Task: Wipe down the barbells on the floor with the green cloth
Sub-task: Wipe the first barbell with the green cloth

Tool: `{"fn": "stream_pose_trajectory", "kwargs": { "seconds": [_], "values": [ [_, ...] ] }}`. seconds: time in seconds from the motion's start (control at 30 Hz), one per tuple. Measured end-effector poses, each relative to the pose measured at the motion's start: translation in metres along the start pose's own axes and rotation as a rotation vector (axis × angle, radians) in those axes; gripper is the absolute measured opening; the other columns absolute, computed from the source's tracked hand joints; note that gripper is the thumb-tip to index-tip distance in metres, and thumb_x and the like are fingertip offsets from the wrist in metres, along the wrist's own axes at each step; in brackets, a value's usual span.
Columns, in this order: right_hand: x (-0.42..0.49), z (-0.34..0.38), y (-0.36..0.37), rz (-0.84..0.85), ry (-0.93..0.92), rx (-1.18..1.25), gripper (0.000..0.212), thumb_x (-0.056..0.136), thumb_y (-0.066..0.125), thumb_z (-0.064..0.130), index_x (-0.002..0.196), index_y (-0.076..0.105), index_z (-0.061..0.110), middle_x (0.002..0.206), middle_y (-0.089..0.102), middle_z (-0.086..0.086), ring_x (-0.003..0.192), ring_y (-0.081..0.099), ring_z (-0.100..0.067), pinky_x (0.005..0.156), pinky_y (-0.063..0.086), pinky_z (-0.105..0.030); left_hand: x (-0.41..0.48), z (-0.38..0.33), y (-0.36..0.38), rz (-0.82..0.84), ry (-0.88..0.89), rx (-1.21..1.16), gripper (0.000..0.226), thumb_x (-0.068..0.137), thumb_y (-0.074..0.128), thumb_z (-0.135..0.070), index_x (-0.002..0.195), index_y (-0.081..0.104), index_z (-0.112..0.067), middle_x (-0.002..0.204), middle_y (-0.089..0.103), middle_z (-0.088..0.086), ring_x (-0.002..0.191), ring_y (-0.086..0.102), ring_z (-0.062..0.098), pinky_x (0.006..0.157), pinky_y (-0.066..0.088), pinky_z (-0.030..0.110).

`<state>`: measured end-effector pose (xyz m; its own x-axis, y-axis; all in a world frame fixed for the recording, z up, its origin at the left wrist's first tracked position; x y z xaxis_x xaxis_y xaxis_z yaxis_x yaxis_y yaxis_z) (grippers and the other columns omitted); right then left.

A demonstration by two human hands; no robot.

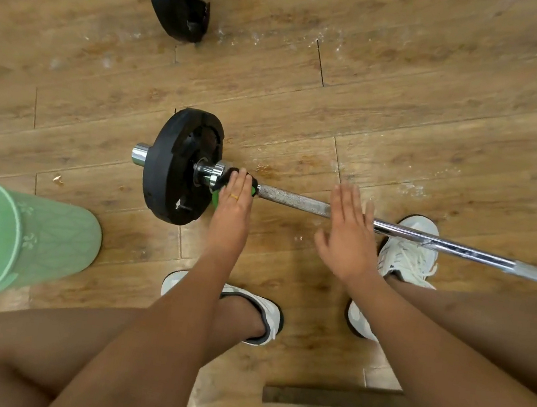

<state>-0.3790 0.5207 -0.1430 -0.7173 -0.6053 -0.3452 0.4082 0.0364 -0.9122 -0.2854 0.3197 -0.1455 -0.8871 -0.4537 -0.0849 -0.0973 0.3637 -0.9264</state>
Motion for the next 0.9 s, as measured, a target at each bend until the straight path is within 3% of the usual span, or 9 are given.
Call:
{"fn": "stream_pose_trajectory", "kwargs": {
  "seconds": [0.17, 0.33, 0.47, 0.63, 0.77, 0.9],
  "values": [
    [-0.009, -0.031, 0.005, 0.058, 0.033, -0.027, 0.088, 0.097, 0.039, 0.049, 0.159, -0.012, 0.010, 0.166, -0.017, -0.009, 0.152, -0.022, -0.023, 0.124, -0.011, -0.046, 0.006, -0.004, 0.006, 0.028, -0.033, -0.075, 0.055, 0.106, 0.040, 0.001, 0.158, 0.024, -0.005, 0.168, 0.017, 0.009, 0.156, 0.006, 0.019, 0.127, 0.015, 0.038],
    [-0.001, -0.031, 0.008, 0.070, 0.081, -0.023, 0.092, 0.096, 0.037, 0.055, 0.158, -0.013, 0.011, 0.165, -0.021, -0.009, 0.151, -0.026, -0.025, 0.123, -0.011, -0.047, 0.004, -0.033, 0.014, 0.059, 0.116, -0.028, 0.063, 0.099, 0.050, 0.010, 0.156, 0.031, -0.007, 0.166, 0.025, 0.008, 0.155, 0.015, 0.022, 0.125, 0.018, 0.040],
    [0.004, -0.034, 0.007, 0.074, 0.082, -0.010, 0.093, 0.095, 0.037, 0.056, 0.158, -0.016, 0.012, 0.165, -0.022, -0.008, 0.151, -0.026, -0.024, 0.124, -0.011, -0.047, 0.015, -0.002, -0.001, -0.004, -0.126, -0.035, 0.053, 0.106, 0.044, -0.004, 0.157, 0.030, -0.009, 0.165, 0.026, 0.007, 0.154, 0.018, 0.022, 0.119, 0.035, 0.040],
    [0.012, -0.036, 0.004, 0.058, 0.087, -0.007, 0.094, 0.094, 0.037, 0.057, 0.158, -0.015, 0.013, 0.165, -0.021, -0.007, 0.149, -0.029, -0.023, 0.123, -0.013, -0.047, 0.020, -0.023, 0.004, 0.060, 0.045, -0.024, 0.058, 0.104, 0.042, 0.004, 0.158, 0.028, -0.012, 0.166, 0.025, 0.004, 0.155, 0.015, 0.020, 0.123, 0.028, 0.038],
    [0.020, -0.039, 0.001, 0.074, 0.088, -0.007, 0.094, 0.094, 0.038, 0.057, 0.158, -0.014, 0.012, 0.166, -0.019, -0.007, 0.150, -0.028, -0.023, 0.123, -0.012, -0.048, 0.030, -0.003, -0.004, -0.027, -0.168, -0.046, 0.062, 0.101, 0.044, 0.009, 0.158, 0.028, -0.011, 0.167, 0.023, 0.003, 0.155, 0.015, 0.016, 0.116, 0.034, 0.028],
    [0.027, -0.040, -0.004, 0.075, 0.095, -0.002, 0.094, 0.094, 0.039, 0.057, 0.159, -0.012, 0.011, 0.167, -0.017, -0.008, 0.150, -0.026, -0.024, 0.122, -0.015, -0.047, 0.027, -0.036, 0.007, 0.060, 0.068, -0.022, 0.061, 0.100, 0.043, 0.010, 0.157, 0.030, -0.008, 0.166, 0.024, 0.005, 0.155, 0.015, 0.020, 0.118, 0.034, 0.035]
  ]
}}
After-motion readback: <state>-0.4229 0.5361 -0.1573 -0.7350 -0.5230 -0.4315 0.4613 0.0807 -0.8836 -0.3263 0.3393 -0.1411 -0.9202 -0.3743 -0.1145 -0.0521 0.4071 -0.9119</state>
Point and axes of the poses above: each hand's wrist, its own x-axis towards the middle knuckle, its own y-axis out of the palm, z = x × y, the point moved 8 cm from there along x, towards the middle knuckle
